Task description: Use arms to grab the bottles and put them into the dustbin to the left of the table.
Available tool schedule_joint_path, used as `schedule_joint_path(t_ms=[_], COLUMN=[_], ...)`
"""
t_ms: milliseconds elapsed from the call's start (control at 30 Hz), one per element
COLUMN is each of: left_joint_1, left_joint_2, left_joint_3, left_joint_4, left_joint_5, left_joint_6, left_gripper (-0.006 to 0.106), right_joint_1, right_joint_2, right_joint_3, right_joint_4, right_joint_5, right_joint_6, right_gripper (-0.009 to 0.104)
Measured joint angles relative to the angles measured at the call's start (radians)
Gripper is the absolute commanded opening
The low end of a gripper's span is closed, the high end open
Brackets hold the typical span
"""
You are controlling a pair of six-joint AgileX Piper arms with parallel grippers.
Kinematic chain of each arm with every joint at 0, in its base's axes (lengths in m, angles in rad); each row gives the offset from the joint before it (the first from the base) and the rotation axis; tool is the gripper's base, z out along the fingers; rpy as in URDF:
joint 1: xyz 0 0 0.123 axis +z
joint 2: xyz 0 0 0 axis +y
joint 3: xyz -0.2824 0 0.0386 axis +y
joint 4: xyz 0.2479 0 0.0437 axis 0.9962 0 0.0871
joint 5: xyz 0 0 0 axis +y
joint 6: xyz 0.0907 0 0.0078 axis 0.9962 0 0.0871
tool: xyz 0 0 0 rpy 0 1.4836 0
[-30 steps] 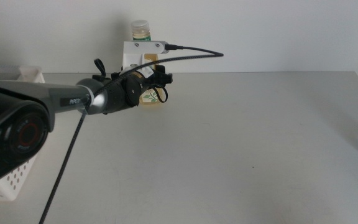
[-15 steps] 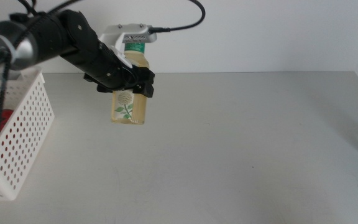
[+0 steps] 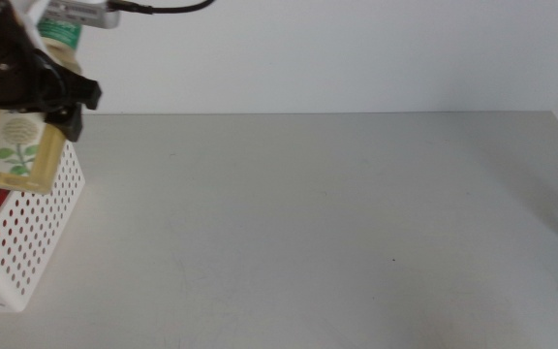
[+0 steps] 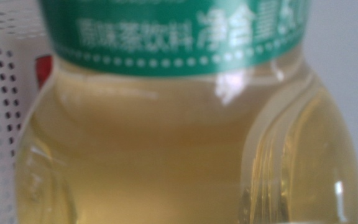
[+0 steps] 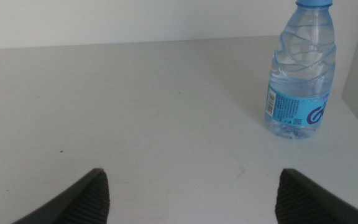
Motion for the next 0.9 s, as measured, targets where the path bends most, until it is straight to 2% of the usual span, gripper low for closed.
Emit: schedule_joint_path(t_ms=[133,300,500,800,900], left_joint_1=[0.108,0.287,0.43,0.472,0.472], left_joint_2=[-0.024,-0.024,0.021,0.194,0.254], left_joint_3=[-0.001,-0.001,-0.001,-0.001,-0.001], left_joint_4=[-0.011,-0.064,-0.057,-0.053,-0.056], left_joint_5=[0.033,0.052,0.041,-0.081,-0.104], left_joint_6=[0.07,0.201,0.312,0.308,0.301], left_gripper=[-0.002,-0.002,-0.002,-0.001,0.004], right_joint_1=[0.0,0.0,0.0,0.0,0.0], right_joint_2=[0.0,0.0,0.0,0.0,0.0], right_joint_3=[0.0,0.0,0.0,0.0,0.0], right_joint_4=[0.0,0.0,0.0,0.0,0.0], right_joint_5=[0.0,0.0,0.0,0.0,0.0], right_joint_6=[0.0,0.0,0.0,0.0,0.0], right_gripper=[0.071,0.071,0.071,0.071,0.071])
